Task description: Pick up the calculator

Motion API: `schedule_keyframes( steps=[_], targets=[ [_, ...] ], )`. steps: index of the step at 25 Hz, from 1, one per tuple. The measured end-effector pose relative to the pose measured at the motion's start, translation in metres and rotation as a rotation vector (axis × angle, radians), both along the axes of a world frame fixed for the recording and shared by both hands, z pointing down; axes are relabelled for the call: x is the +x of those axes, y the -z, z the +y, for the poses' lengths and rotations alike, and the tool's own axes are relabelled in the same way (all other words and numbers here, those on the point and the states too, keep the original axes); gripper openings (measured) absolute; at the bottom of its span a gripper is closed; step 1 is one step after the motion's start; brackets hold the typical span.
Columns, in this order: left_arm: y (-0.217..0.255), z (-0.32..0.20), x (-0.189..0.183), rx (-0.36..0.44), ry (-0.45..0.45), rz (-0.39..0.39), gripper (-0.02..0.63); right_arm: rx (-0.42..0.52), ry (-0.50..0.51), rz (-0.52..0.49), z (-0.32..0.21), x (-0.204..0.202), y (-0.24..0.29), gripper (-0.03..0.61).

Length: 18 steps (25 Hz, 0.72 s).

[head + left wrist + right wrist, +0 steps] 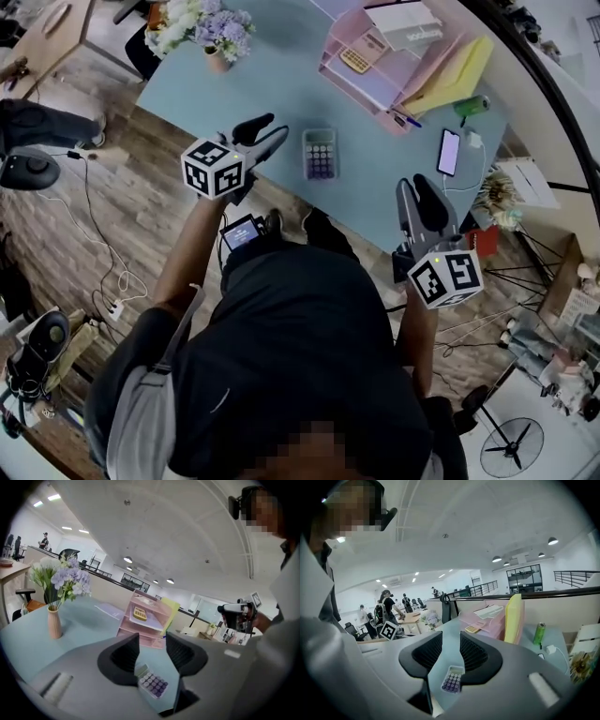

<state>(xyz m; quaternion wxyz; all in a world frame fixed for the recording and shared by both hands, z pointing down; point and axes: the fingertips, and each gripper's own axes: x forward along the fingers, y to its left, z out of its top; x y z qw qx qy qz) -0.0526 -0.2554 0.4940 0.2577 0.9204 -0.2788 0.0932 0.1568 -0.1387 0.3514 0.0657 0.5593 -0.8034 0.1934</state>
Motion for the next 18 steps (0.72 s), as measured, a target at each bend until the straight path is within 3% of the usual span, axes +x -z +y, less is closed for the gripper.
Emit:
schedule_keyframes(
  steps=[6, 18],
  targets=[
    [-0.047, -0.017, 0.013, -0.103, 0.013, -0.01, 0.221, -0.044, 0.012, 0.013, -0.014, 0.009, -0.01, 0.098],
    [-0.139, -0.025, 0.046, -0.257, -0.046, -0.115, 0.221, -0.106, 0.021, -0.006, -0.031, 0.026, -0.035, 0.098]
  ],
)
